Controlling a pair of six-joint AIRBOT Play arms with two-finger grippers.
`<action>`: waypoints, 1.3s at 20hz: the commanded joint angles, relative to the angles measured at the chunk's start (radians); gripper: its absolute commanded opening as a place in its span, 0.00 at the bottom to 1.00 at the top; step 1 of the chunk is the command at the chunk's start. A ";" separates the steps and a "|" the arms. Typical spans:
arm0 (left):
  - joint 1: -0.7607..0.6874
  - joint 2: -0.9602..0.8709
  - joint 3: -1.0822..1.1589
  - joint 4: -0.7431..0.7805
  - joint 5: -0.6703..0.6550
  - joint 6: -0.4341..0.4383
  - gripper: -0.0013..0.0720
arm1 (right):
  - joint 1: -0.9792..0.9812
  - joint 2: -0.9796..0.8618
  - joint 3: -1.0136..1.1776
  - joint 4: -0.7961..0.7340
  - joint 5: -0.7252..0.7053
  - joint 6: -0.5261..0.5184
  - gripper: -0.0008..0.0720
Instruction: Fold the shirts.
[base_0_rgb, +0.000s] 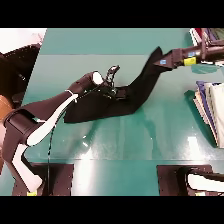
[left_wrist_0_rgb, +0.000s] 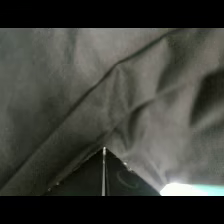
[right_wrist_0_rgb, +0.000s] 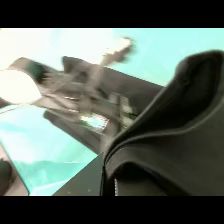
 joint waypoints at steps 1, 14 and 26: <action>-0.008 -0.013 0.017 0.009 0.012 0.004 0.05 | 0.110 0.003 0.054 0.003 -0.050 0.009 0.04; 0.528 0.490 0.060 0.343 -0.224 0.012 0.05 | 0.630 -0.266 0.059 0.082 -0.487 -0.097 0.04; 0.658 0.566 0.060 0.338 -0.337 0.012 0.05 | 0.538 -0.458 0.241 -0.144 -0.155 0.027 0.59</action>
